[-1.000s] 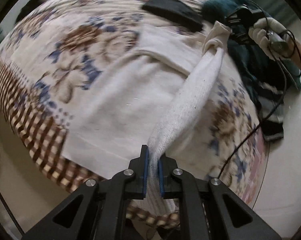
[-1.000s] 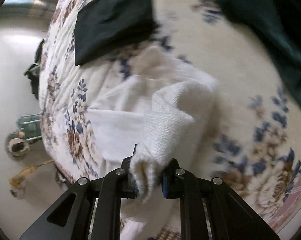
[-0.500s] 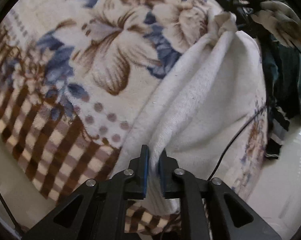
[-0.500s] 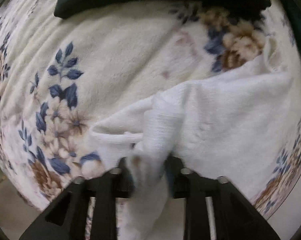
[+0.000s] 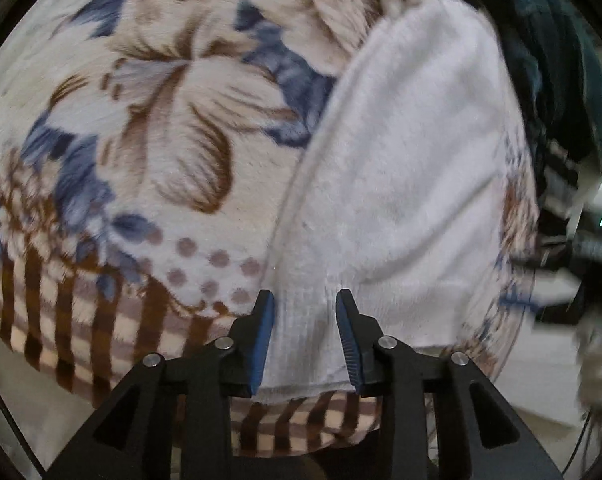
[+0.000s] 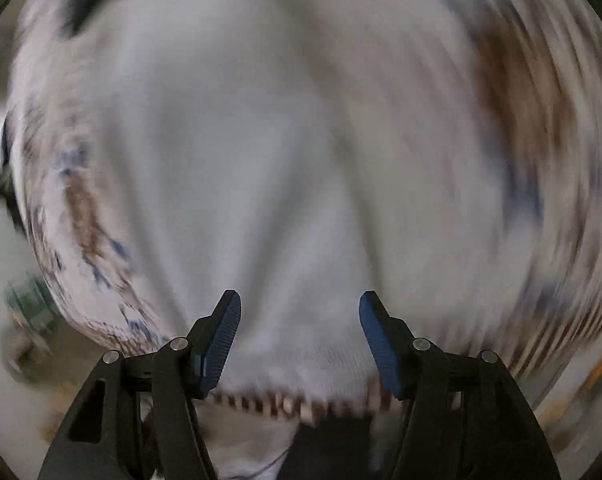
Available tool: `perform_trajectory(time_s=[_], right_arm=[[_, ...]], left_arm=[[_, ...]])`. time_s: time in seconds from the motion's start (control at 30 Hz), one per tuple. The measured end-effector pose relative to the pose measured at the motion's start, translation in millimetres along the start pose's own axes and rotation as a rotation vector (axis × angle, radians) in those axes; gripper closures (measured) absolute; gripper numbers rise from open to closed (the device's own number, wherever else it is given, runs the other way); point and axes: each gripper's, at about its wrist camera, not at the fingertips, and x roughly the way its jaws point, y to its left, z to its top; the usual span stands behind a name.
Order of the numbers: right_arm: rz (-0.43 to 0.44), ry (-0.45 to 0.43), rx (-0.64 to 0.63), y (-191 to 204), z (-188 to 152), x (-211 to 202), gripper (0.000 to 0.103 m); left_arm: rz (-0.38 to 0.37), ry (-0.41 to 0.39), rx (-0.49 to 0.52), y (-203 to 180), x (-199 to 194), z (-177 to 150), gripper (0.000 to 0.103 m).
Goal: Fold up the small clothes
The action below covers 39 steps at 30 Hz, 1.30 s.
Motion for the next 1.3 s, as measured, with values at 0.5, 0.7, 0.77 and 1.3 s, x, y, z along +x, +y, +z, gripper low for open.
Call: perform_trajectory(time_s=[0.5, 0.7, 0.77, 1.3], right_arm=[[0.346, -0.092, 0.393, -157.5, -129.0, 76.3, 0.101], [0.340, -0.083, 0.377, -172.2, -163.7, 87.2, 0.102], [0.337, -0.079, 0.350, -164.2, -165.2, 87.9, 0.102], [0.288, -0.020, 0.260, -180.5, -189.7, 119.1, 0.098]], left_arm=[[0.132, 0.012, 0.085, -37.1, 27.4, -5.1, 0.055], [0.173, -0.044, 0.141, -52.1, 31.9, -17.3, 0.096], [0.171, -0.089, 0.139, -56.2, 22.6, -25.0, 0.098], [0.154, -0.035, 0.130, -37.1, 10.4, -19.5, 0.058]])
